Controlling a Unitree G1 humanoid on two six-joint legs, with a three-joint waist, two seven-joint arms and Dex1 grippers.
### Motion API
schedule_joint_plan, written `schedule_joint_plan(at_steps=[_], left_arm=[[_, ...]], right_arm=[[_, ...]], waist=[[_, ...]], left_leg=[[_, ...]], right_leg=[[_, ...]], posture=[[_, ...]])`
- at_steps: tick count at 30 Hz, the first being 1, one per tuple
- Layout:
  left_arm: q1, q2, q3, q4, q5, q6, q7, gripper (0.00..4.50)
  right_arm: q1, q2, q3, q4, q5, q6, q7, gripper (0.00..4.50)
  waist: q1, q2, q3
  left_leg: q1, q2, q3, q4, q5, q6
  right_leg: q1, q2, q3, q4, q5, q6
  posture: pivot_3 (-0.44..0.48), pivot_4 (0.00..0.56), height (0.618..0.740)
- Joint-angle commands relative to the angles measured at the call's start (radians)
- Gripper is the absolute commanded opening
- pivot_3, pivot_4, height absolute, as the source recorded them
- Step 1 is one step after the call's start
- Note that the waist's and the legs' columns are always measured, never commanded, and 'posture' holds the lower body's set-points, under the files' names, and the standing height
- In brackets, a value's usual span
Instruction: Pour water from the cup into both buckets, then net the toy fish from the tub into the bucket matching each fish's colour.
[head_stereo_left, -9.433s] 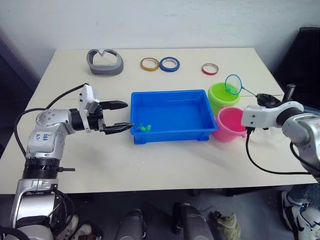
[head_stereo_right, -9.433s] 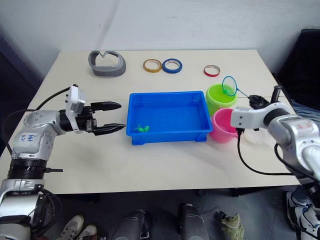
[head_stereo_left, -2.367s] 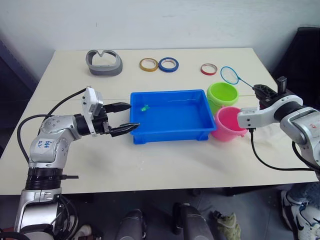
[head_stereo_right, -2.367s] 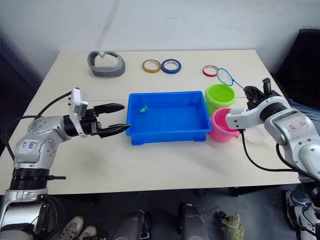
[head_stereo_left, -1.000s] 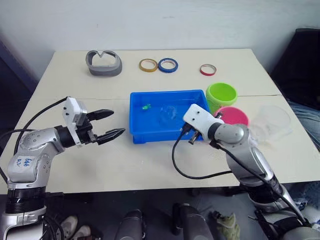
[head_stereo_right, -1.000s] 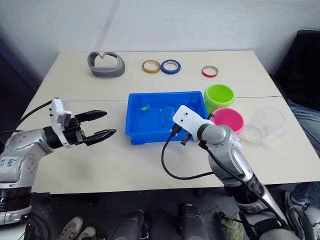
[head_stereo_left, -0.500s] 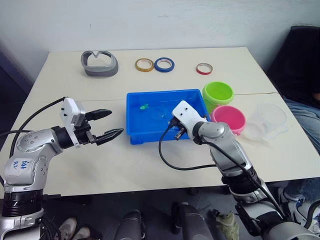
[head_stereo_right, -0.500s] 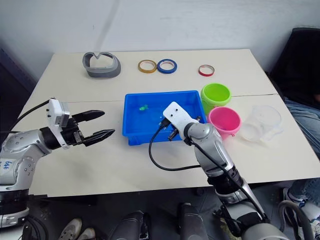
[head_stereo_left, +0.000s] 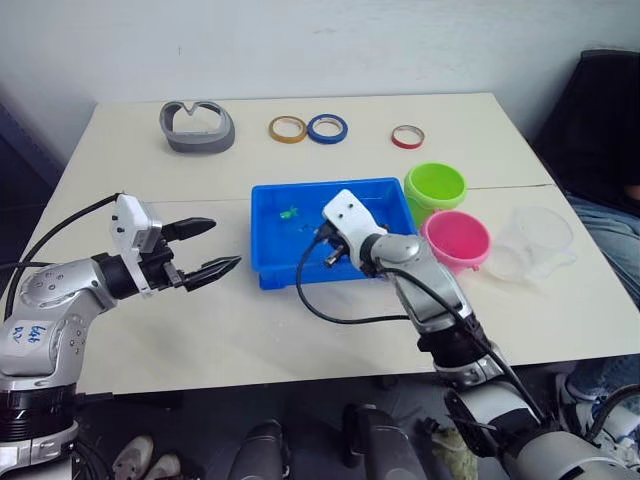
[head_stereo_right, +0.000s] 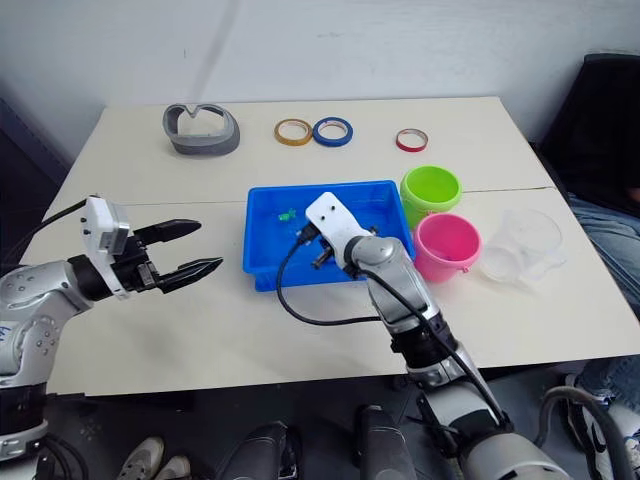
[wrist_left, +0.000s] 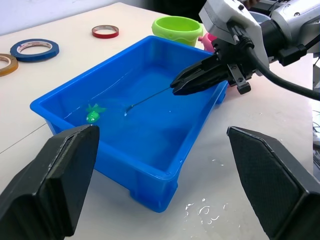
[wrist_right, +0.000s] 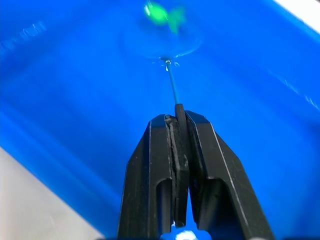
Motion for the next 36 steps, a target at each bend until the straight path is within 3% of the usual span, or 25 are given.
schedule_joint_plan(at_steps=[1,6,14,22,36], left_arm=[[-0.005,0.017,0.029,-0.034,-0.025,-0.008,0.0,4.47],[-0.034,0.021,0.021,-0.006,-0.028,-0.015,-0.008,4.47],[-0.067,0.009,-0.011,0.034,-0.023,-0.031,-0.03,4.47],[-0.114,-0.012,-0.058,0.071,-0.021,-0.04,-0.053,4.47],[-0.248,-0.092,-0.173,0.193,0.012,-0.097,-0.102,4.47]], right_arm=[[-0.028,0.016,-0.04,-0.029,0.032,-0.029,-0.023,0.0],[-0.007,-0.011,-0.045,-0.125,0.074,-0.001,0.005,0.0],[0.086,-0.158,-0.05,-0.394,0.168,0.106,0.097,0.0],[0.168,-0.322,-0.135,-0.607,0.277,0.185,0.16,0.0],[0.191,-0.547,-0.362,-0.696,0.397,0.259,0.167,0.0]], waist=[[0.0,0.0,0.0],[0.001,0.0,0.0],[0.003,0.0,0.0],[0.007,0.0,0.0],[0.01,0.0,0.0]], left_leg=[[0.0,0.0,0.0,0.0,0.0,0.0],[0.0,0.0,0.0,-0.002,0.0,0.0],[-0.002,0.0,-0.001,-0.003,-0.001,0.0],[-0.002,0.0,-0.002,-0.003,-0.001,0.0],[-0.002,-0.001,-0.002,-0.003,0.0,0.001]], right_leg=[[0.0,0.0,0.0,0.0,0.0,0.0],[0.0,0.0,0.0,-0.002,0.0,0.0],[0.0,0.0,-0.001,-0.006,0.0,0.0],[0.0,0.0,-0.003,-0.008,0.0,0.0],[0.001,0.0,-0.003,-0.009,0.0,0.0]], posture=[[0.0,0.15,0.713],[0.0,0.15,0.713],[0.0,0.15,0.713],[0.0,0.15,0.713],[0.0,0.15,0.713]])
